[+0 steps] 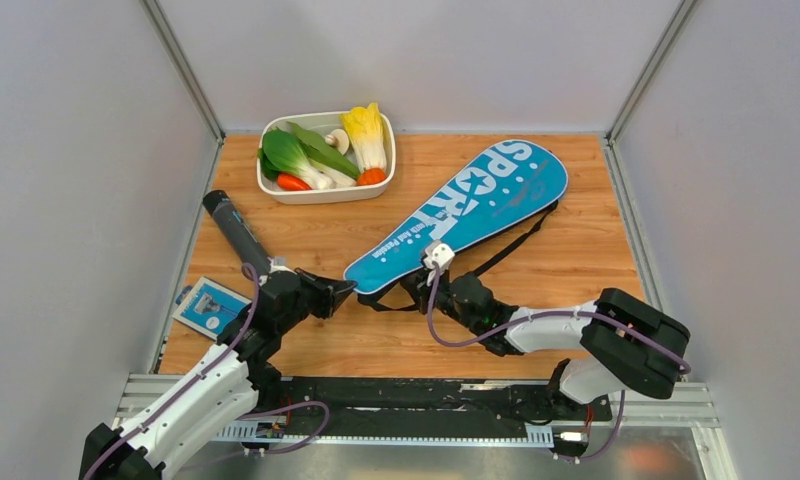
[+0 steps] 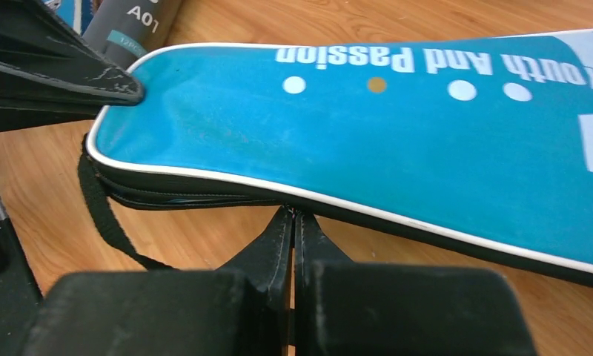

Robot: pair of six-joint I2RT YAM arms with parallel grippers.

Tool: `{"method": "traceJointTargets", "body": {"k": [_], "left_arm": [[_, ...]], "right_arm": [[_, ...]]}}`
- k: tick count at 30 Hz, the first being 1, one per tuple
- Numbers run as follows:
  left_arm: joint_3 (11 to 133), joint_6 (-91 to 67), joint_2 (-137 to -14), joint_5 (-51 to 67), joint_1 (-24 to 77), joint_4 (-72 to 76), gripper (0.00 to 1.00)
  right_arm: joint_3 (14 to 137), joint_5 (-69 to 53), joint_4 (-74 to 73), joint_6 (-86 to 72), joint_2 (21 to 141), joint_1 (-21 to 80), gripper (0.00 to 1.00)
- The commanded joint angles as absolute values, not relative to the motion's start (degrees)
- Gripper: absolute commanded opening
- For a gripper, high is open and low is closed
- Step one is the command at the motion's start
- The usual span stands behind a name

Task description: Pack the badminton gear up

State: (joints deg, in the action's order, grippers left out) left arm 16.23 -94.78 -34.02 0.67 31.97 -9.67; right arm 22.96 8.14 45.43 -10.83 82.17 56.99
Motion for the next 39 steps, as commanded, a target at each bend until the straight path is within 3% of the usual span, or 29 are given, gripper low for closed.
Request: {"method": "traceJointTargets", "body": {"k": [1,14,20,25,33,35,39], "left_arm": [[16.89,-96.99,-33.44,-1.52,32.72,-2.96,0.0],[15.08,-98.93,-34.28,-3.76,34.45,-0.35,0.0],[14.57,-98.81,-33.02,-5.33,34.54,-1.02,0.0],[12.35,-99.18,-34.01,-3.72,34.75,2.58,0.0],[12.77,-97.95,-36.72,-3.33,37.8,6.28,0.0],[12.2,-97.92,-36.47,-4.38,37.88,6.3,0.0],[11.42,-96.82,-37.56,-5.73,37.88,7.22,0.0]], "right_arm": [[28.44,6.31,40.57,-12.36,80.59,61.3,0.0],[40.34,5.01,36.52,-12.88,87.05,72.66,0.0],[40.2,4.79,40.33,-11.28,89.04,73.04,0.0],[40.8,-3.23,41.98,-3.76,92.02,71.87,0.0],[46.25,8.35,34.73,-8.5,96.72,71.41,0.0],[46.76,11.48,30.96,-9.51,96.0,71.3,0.08],[44.63,19.63,22.2,-13.1,91.23,71.12,0.42]]}}
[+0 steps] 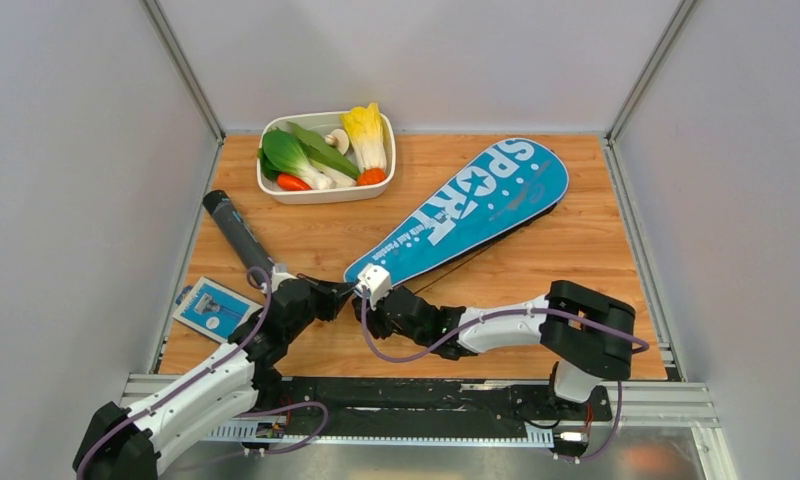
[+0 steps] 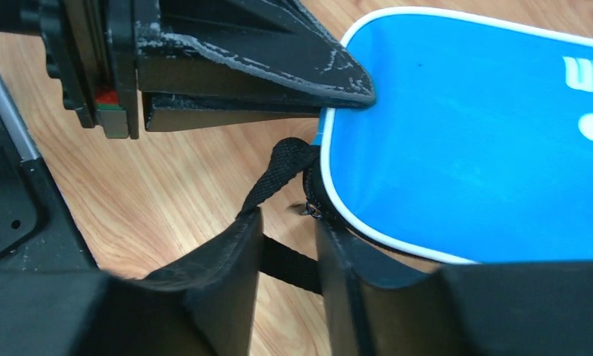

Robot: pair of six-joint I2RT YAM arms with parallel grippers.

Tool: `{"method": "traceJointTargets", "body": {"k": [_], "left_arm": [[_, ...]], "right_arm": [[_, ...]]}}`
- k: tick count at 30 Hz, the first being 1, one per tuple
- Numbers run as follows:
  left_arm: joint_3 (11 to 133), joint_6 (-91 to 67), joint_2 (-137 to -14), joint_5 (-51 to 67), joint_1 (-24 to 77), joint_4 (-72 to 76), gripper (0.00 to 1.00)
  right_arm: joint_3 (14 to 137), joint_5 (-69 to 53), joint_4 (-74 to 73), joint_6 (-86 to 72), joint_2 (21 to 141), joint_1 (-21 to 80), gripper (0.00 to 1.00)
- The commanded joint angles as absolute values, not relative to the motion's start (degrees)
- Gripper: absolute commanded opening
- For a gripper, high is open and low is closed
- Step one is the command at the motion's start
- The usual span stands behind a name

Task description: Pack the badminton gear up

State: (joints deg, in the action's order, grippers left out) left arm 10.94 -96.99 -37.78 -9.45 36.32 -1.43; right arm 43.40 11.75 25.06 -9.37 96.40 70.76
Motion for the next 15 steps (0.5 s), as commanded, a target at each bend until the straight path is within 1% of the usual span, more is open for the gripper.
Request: {"method": "traceJointTargets", "body": {"k": [1,4,6,8,10,11,15], "left_arm": [[11.42,-96.53,-37.9,-5.96,37.88,7.45,0.0],[11.49,-95.12,-39.96,-6.47,37.89,8.99,0.0],[11.59,-94.13,-41.82,-6.38,37.88,10.7,0.0],[12.07,-92.89,-44.31,-5.96,38.0,11.93,0.0],[12.41,-91.73,-47.25,-5.49,38.24,14.26,0.0],[12.51,-91.11,-49.3,-5.38,38.32,14.87,0.0],[14.07,-87.6,-54.84,-4.43,38.46,17.93,0.0]], "right_arm": [[43.14,21.12,21.04,-13.87,89.34,71.11,0.5],[37.98,24.38,17.17,-16.48,82.9,70.97,0.66],[35.02,27.1,13.06,-18.54,76.91,70.67,0.73],[32.94,30.12,9.75,-20.24,71.11,70.42,0.83],[31.37,33.37,6.9,-21.42,64.89,70.35,0.98],[30.82,34.42,5.87,-21.69,61.75,70.36,1.0],[29.38,37.82,3.69,-21.01,51.13,70.31,1.0]]}}
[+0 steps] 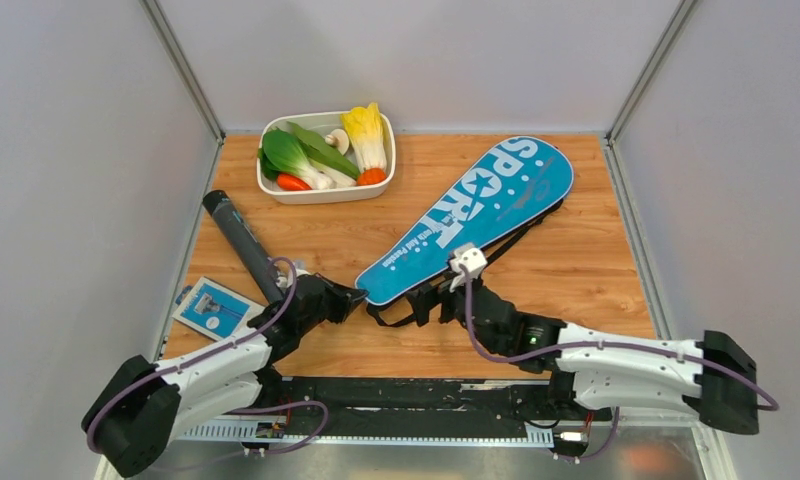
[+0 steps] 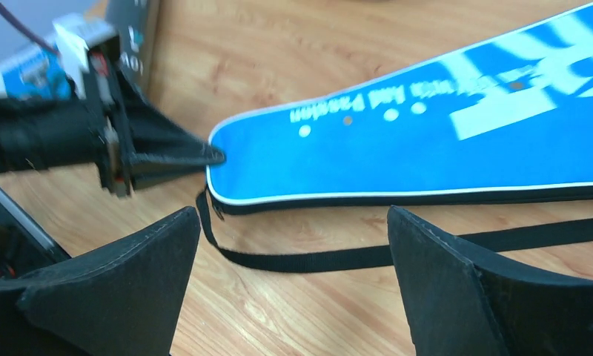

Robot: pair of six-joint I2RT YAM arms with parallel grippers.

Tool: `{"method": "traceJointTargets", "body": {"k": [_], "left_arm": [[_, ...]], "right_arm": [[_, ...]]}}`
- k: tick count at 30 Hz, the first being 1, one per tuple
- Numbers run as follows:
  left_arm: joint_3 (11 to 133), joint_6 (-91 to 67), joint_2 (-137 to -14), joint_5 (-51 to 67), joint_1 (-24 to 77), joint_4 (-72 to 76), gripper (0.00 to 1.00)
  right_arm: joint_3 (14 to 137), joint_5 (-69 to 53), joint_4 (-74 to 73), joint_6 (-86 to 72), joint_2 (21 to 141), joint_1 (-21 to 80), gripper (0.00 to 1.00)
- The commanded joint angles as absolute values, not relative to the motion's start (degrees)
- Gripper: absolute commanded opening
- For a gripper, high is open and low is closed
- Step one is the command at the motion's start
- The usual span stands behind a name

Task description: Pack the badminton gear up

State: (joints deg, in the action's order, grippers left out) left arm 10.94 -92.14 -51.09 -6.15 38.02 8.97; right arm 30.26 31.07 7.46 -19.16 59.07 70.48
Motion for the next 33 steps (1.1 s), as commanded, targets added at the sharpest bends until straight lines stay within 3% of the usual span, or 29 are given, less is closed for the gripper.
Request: {"method": "traceJointTargets", "body": {"k": [1,2,6,7,8,13,14,15,22,33], "left_arm": [[14.81,-86.6,-55.63,-3.77,38.53,17.43,0.02],[16.6,-84.23,-56.84,-3.47,38.6,16.71,0.04],[24.91,-75.8,-55.49,-6.15,40.99,1.55,0.48],[26.08,-74.46,-54.73,-8.33,41.84,-4.05,0.53],[28.16,-71.79,-52.82,-9.13,42.06,-6.46,0.68],[35.87,-59.79,-45.76,-13.03,42.21,-21.59,0.74],[38.28,-56.23,-44.22,-13.59,42.2,-23.1,0.89],[39.44,-53.74,-43.69,-15.0,42.26,-26.93,0.92],[45.71,-46.78,-40.9,-15.3,42.27,-35.66,1.0],[47.76,-24.48,-22.75,-7.02,42.28,-30.57,1.0]], "right_arm": [[29.42,38.94,2.58,-21.17,49.12,70.25,1.0],[29.56,40.63,1.36,-21.44,47.51,70.23,1.0],[30.17,46.33,-4.71,-23.21,41.81,70.26,1.0],[31.06,47.72,-7.0,-24.75,40.61,70.23,1.0],[32.12,48.87,-10.24,-27.14,39.4,70.29,1.0],[37.37,47.33,-21.74,-31.47,32.23,70.24,1.0],[38.08,46.57,-23.14,-31.28,30.91,70.23,1.0],[38.84,46.04,-24.59,-31.15,29.65,70.22,1.0],[45.95,46.24,-35.7,-32.93,24.8,70.22,1.0],[48.83,44.85,-44.73,-41.08,22.97,70.25,1.0]]}}
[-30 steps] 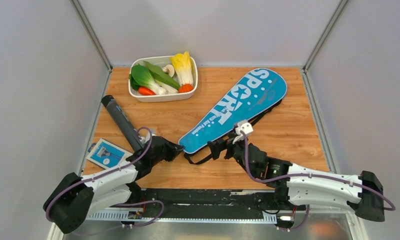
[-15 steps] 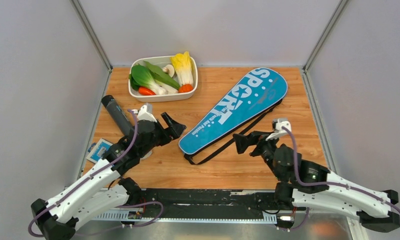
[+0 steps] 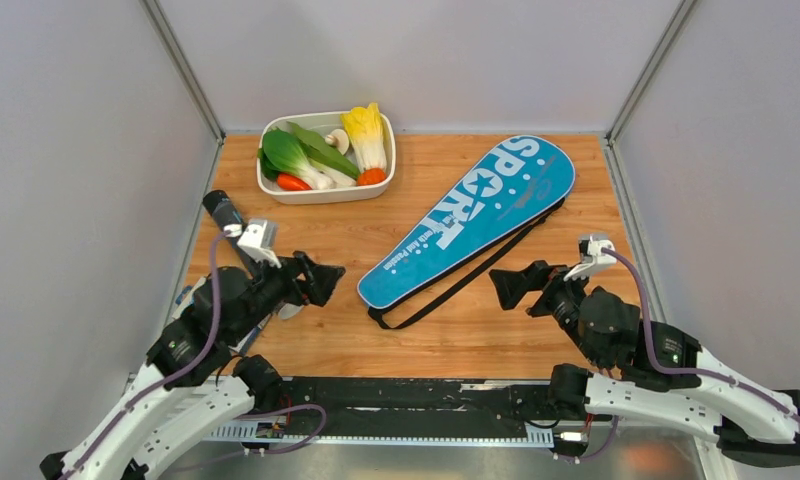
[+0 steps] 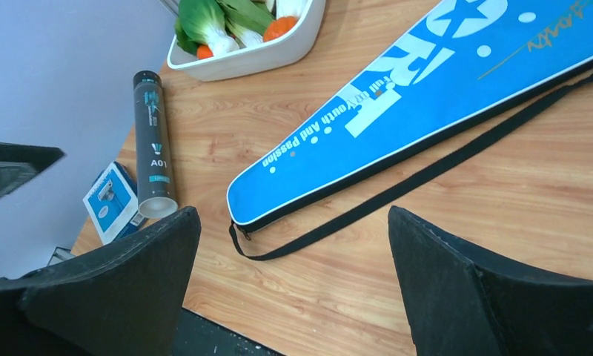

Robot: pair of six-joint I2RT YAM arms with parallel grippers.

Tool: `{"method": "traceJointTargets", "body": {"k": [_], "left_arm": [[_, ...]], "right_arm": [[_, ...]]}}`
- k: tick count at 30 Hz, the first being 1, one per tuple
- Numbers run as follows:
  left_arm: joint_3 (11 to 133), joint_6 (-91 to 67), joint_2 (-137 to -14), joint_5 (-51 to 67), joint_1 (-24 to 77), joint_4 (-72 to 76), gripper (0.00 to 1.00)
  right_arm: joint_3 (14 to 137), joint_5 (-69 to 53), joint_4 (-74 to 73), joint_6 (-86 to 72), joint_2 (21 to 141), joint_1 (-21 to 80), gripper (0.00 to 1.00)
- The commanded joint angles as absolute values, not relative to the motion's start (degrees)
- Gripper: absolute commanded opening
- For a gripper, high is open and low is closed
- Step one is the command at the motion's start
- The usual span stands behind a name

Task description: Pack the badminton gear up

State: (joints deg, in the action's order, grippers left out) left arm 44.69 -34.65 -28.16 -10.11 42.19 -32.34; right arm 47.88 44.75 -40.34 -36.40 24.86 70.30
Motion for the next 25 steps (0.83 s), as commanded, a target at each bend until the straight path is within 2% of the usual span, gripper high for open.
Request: {"method": "traceJointTargets", "body": {"k": [1,11,25], "left_arm": [[47.74,-23.3,-21.79,-6.46,42.28,-30.85,1.0],[42.98,-19.87,-11.02,-9.33,42.23,-31.14,0.99],[41.47,-18.51,-9.98,-10.45,42.3,-29.67,0.99]], "right_arm": [[48.4,45.12,-45.08,-41.97,21.9,70.21,1.0],[48.82,48.86,-45.66,-40.63,16.25,70.22,1.0],[49.31,49.55,-45.69,-39.43,17.39,70.25,1.0]]}}
